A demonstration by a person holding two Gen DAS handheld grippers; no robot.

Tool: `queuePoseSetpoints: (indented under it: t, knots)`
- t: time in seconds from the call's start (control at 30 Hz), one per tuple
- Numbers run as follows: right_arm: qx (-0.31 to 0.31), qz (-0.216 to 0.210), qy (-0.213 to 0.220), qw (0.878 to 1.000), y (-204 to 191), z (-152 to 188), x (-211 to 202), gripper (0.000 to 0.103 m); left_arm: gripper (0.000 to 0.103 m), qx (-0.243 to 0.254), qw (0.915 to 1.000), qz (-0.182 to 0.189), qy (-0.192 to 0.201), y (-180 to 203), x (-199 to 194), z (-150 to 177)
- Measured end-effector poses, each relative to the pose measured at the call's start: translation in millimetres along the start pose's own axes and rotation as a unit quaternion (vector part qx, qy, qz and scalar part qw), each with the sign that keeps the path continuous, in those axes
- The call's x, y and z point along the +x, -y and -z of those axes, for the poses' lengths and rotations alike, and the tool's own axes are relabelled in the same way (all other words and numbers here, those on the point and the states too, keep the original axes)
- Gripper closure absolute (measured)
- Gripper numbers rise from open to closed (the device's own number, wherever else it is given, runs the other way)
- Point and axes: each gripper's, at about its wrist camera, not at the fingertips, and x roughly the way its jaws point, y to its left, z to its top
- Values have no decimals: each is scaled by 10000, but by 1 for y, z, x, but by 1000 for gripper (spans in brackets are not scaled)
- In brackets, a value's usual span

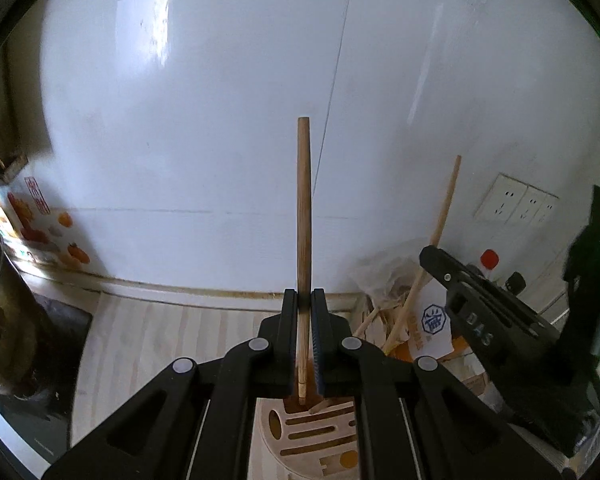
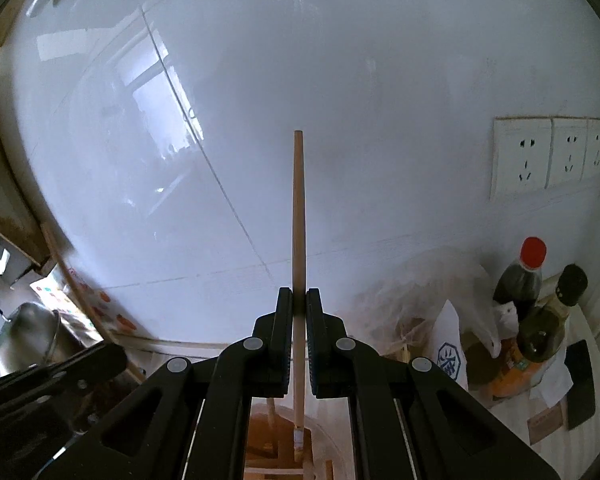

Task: Organize utensils
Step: 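Lift both chopsticks and lower them into the pink holder, then return both tools to the chopstick row and grasp one chopstick each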

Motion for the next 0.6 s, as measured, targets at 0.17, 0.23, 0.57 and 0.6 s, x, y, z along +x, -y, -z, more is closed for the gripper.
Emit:
queuePoseSetpoints:
  t: [0.17, 0.23, 0.57, 0.6]
  knots:
    - [-134, -68, -183, 9997, -1, 6, 0, 96, 99, 17, 9999, 100, -117, -1, 0, 4]
    - [-229, -207, -422, 9986, -6, 7, -4, 96, 94, 35, 9999, 141, -87, 0, -12, 4]
    - [47, -56, -329, 9994, 8, 0, -76, 52, 20, -371, 9969, -533, 440, -33, -86, 23]
    - [63, 22, -314, 9995, 9, 1, -87, 50, 19, -413, 9965, -621, 369, -39, -88, 29]
